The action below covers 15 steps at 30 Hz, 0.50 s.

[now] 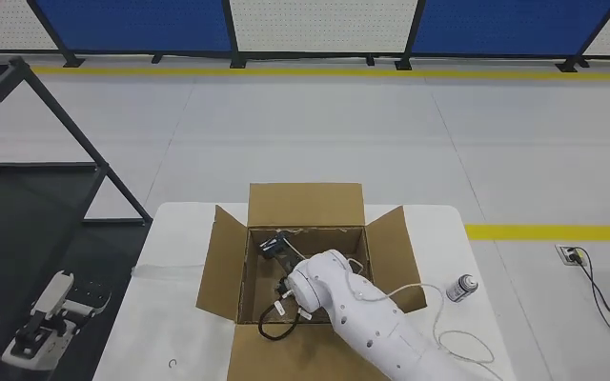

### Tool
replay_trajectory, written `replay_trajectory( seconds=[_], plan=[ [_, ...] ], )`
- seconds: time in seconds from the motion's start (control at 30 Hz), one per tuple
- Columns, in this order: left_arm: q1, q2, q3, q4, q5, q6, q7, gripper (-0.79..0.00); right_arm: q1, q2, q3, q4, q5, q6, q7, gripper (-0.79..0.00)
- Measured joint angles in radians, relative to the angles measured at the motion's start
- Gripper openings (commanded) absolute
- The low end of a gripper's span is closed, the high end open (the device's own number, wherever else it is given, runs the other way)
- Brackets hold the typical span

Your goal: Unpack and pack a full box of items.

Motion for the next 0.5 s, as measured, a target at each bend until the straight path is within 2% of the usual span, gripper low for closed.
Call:
replay_trajectory(
  seconds=[0.07,0.3,0.43,0.47,0.5],
  plan=[
    [-0.001,0.0,0.001,0.0,0.001,0.0,-0.001,0.0,0.006,-0.008,-0.002,0.029,0.01,-0.004,0.002,-0.468],
    [-0.003,0.002,0.001,0.003,0.003,-0.001,-0.006,0.0,0.025,-0.038,-0.008,0.108,0.037,-0.025,-0.001,-0.459],
    [-0.004,0.003,0.001,0.006,0.006,-0.003,-0.007,0.0,0.029,-0.051,-0.01,0.132,0.042,-0.031,-0.002,-0.48],
    [-0.005,0.004,0.001,0.006,0.007,-0.003,-0.007,0.0,0.031,-0.053,-0.01,0.139,0.043,-0.032,-0.002,-0.517],
    [-0.005,0.004,0.002,0.006,0.008,-0.003,-0.007,0.0,0.033,-0.056,-0.009,0.148,0.044,-0.035,-0.003,-0.6]
  ],
)
